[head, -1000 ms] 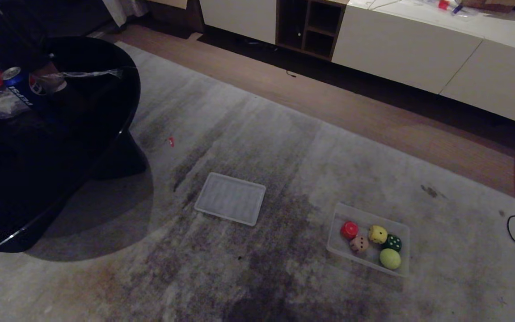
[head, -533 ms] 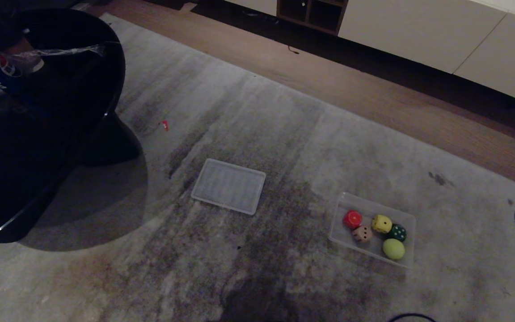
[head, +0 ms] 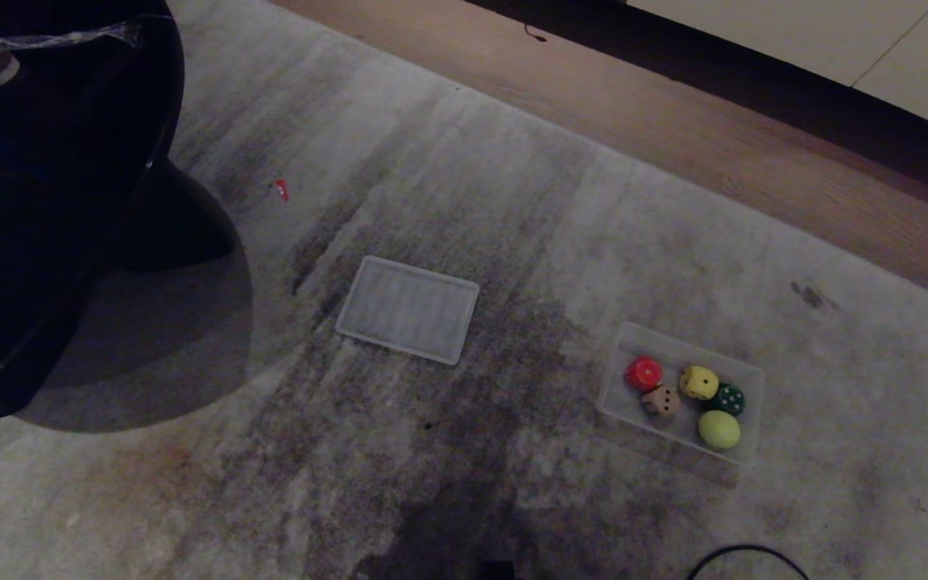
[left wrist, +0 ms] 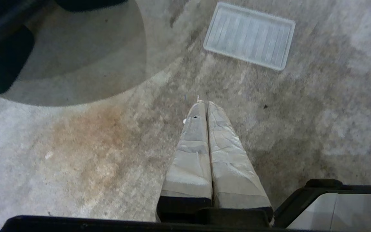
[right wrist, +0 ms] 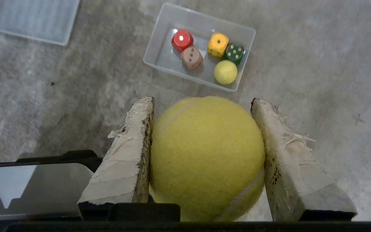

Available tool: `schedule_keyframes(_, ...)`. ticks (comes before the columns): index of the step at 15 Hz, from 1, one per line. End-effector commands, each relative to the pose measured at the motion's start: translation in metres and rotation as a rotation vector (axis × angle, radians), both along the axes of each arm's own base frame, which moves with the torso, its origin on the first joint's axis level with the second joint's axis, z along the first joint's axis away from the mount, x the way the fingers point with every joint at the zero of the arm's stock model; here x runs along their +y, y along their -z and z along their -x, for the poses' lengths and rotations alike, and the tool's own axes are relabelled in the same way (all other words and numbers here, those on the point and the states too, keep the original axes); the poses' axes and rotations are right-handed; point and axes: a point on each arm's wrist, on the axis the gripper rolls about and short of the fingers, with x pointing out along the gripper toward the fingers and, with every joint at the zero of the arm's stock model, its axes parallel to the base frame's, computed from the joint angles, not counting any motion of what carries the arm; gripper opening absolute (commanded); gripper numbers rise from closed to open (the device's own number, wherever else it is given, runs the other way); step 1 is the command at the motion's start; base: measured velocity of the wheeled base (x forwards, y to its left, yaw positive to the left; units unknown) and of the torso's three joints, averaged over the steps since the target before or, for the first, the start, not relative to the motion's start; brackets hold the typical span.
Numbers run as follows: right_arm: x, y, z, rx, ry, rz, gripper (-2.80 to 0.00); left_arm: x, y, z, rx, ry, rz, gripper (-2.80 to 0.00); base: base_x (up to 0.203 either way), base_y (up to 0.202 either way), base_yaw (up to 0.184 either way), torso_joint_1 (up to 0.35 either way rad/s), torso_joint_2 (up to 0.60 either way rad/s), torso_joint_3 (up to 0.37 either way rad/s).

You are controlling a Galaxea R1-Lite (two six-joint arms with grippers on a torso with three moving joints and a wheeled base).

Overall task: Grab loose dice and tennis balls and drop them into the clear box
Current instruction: Put the ball in the box

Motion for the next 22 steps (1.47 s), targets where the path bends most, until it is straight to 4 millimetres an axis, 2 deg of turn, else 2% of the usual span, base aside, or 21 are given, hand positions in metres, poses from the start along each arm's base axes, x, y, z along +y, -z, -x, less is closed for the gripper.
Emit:
schedule_keyframes(1, 0.0, 0.0001, -0.0001, 0.003, -0.001, 0.0, -2.8, 0.0, 0.0004, -0.0002, 0.003, -0.001, 0.0, -2.8, 0.0, 0.0, 0.0, 0.0, 0.0, -0.196)
schedule_keyframes(22, 0.0, -0.0003, 0.0, 0.001, 0.0, 0.0, -2.8, 0.0, 0.0004, -0.0002, 0.003, -0.001, 0.001, -2.8, 0.0, 0.0, 0.0, 0.003, 0.0, -0.199)
